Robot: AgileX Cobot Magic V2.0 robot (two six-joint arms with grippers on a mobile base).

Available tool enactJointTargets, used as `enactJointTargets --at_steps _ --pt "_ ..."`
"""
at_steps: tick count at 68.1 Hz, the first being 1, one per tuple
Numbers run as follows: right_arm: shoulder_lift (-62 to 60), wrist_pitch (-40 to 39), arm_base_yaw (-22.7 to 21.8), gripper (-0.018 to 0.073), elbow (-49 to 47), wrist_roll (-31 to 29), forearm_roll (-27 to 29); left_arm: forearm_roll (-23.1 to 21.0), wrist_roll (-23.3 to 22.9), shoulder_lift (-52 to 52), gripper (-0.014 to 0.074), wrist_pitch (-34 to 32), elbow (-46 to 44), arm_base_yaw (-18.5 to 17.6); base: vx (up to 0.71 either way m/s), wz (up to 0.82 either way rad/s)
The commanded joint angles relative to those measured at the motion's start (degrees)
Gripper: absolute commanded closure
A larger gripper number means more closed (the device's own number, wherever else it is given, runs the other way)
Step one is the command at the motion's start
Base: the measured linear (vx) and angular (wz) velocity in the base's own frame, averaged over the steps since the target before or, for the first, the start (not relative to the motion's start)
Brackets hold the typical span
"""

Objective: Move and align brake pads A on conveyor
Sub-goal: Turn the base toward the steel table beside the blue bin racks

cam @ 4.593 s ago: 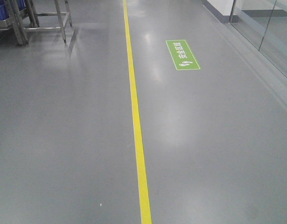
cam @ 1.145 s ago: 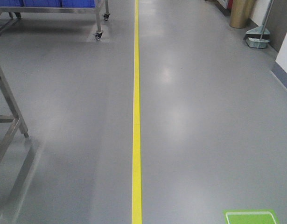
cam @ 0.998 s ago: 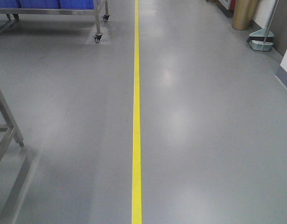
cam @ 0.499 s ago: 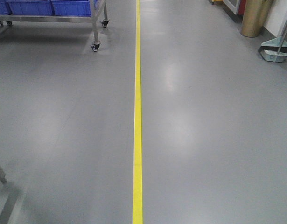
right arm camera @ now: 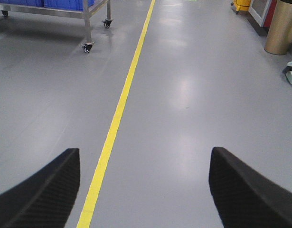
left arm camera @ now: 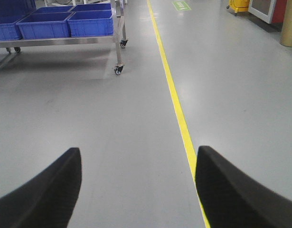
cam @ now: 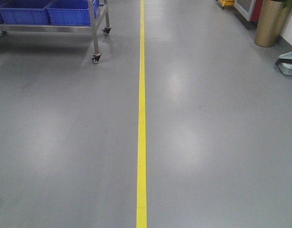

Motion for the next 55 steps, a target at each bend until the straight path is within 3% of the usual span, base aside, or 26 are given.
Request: enactJointTargets --at_steps 1,30,55 --pt "0.67 -4.43 -0.22 0.002 -1.38 0.0 -0.46 0.44 -0.24 0.6 0.0115 -3.65 -1.4 0.0 0.47 -0.01" --pt "0.67 -4.43 -0.22 0.002 -1.38 0.0 -0.46 0.44 -0.24 0.6 0.0115 -3.65 -1.4 0.0 0.43 0.06" --pt "0.67 -4.43 -0.22 0.002 -1.38 0.0 -0.46 0.44 -0.24 0.6 0.0115 -3.65 -1.4 0.0 0.36 0.58"
